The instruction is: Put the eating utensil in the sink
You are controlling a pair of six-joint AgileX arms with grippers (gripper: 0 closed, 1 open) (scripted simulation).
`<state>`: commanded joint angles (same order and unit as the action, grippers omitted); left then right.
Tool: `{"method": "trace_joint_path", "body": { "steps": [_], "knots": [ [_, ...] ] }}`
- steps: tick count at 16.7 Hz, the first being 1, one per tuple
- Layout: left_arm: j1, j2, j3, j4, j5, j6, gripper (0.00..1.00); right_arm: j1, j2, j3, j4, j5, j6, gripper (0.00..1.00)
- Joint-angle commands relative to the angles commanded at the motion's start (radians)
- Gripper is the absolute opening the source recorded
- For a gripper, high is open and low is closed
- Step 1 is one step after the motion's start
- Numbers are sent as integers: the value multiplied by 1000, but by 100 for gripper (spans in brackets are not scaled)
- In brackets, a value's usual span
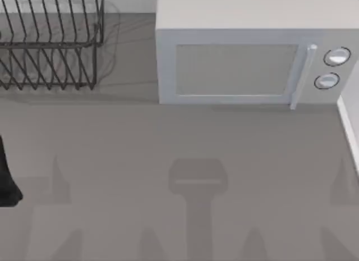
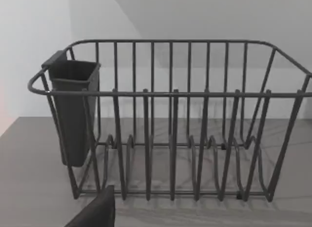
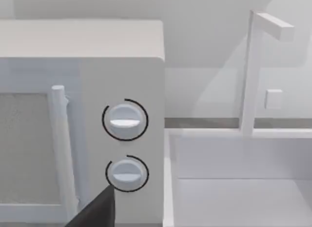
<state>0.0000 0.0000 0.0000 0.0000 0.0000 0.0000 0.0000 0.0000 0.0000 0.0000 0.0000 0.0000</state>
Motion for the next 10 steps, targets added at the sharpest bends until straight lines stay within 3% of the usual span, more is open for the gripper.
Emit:
{"method": "trace_joint_path", "body": {
  "steps": [5, 10],
  "knots": [
    [0, 0, 0, 0, 0, 0, 100, -12, 47, 42, -30, -18, -57, 100],
    [0, 0, 0, 0, 0, 0, 100, -91, 265, 213, -175, -53, -355, 100]
  ]
}}
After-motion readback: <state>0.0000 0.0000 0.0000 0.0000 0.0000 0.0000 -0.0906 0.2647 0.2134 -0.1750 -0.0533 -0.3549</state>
